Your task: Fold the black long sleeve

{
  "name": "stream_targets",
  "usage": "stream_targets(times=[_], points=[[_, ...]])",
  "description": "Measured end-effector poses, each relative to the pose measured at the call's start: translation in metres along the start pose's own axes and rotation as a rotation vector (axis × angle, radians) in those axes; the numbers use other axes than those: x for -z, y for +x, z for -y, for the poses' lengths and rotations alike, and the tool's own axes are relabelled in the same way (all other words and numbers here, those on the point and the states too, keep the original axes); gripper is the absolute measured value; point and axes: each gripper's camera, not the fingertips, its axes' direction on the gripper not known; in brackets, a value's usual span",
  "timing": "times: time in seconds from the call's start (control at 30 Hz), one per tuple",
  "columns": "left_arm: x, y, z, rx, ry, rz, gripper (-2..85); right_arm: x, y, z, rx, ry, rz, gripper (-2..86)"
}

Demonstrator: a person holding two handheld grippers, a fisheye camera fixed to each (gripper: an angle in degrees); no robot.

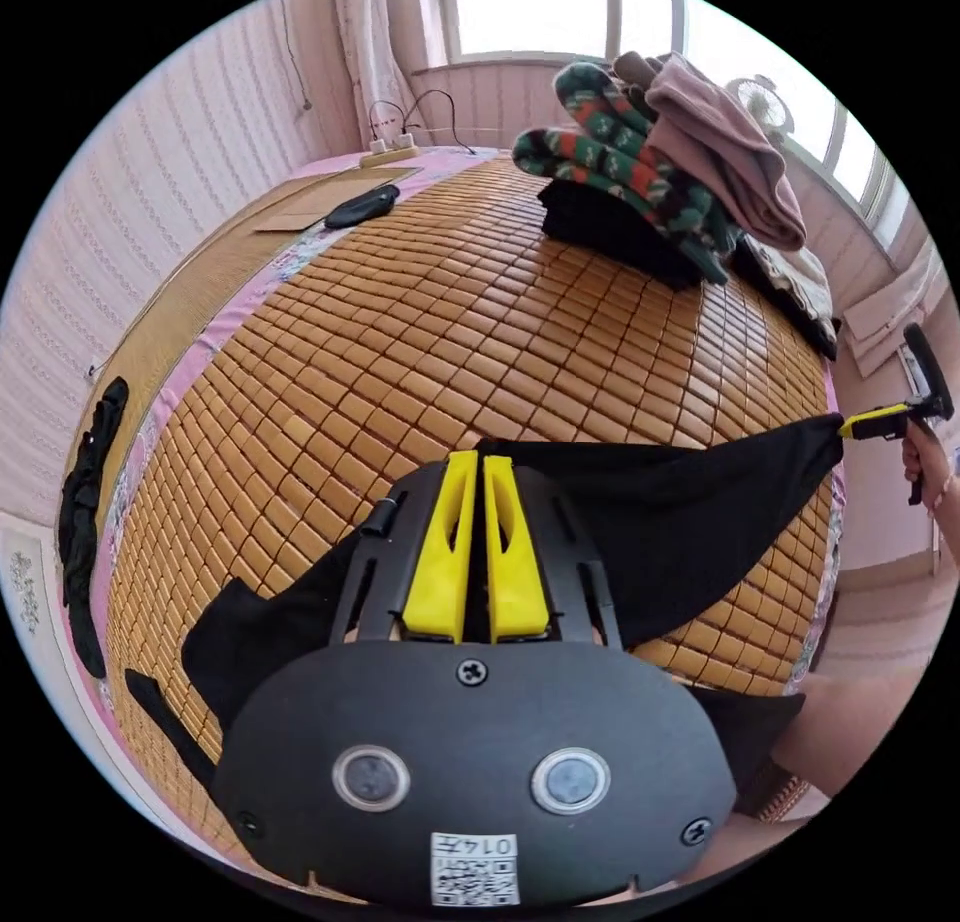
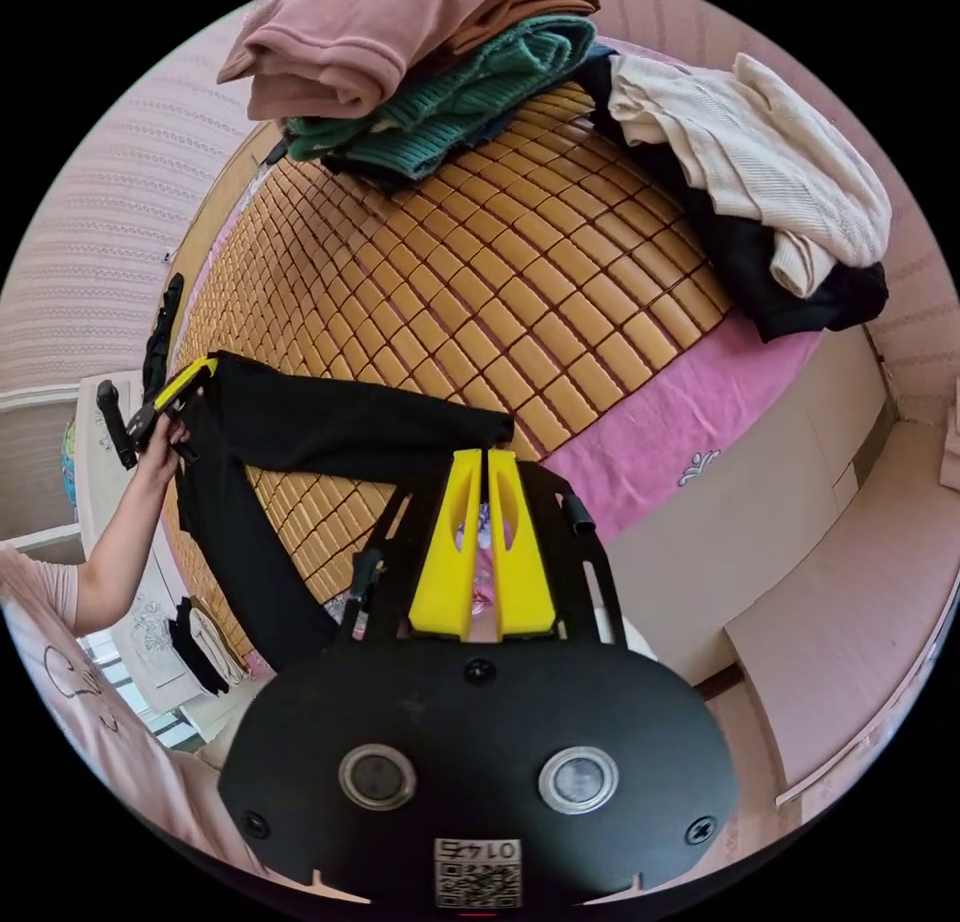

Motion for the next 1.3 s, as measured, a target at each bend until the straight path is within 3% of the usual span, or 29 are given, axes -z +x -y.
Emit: stream_targets(times=[0.13, 0.37, 0.47, 0.8, 0.87, 0.97, 1.03, 1.3], points=[[-0.028, -0.008, -0.001, 0.084, -0.084, -0.031, -0.6, -0.018, 0.013, 0.017, -0.039, -0.041, 0.062, 2.6], [-0.028, 0.001, -0.007, 0.072, -0.057, -0.001, -0.8, -0.047, -0.009, 0.061, 0.007, 0.049, 0.056, 7.9], [-0.028, -0.002, -0.010, 0.107, -0.060, -0.029, -0.8, -0.076, -0.018, 0.077, 0.017, 0.034, -0.087, 3.6], [-0.027, 0.006, -0.026, 0.129, -0.035, -0.020, -0.7, -0.134, -0.004, 0.109, -0.021, 0.042, -0.071, -0.1], [-0.026, 0.008, -0.031, 0.143, -0.031, -0.022, -0.6, -0.145, -0.019, 0.103, 0.028, 0.075, -0.124, 0.0], [-0.025, 0.010, -0.038, 0.152, -0.023, -0.016, -0.5, -0.186, -0.048, 0.098, 0.177, 0.012, -0.033, -0.2], [-0.024, 0.011, -0.042, 0.157, -0.019, -0.025, -0.3, -0.230, -0.059, 0.102, 0.220, -0.116, -0.133, -0.2], [0.006, 0.007, -0.071, 0.194, 0.028, -0.031, 4.0, -0.333, -0.090, 0.118, 0.480, -0.151, -0.445, -0.3]])
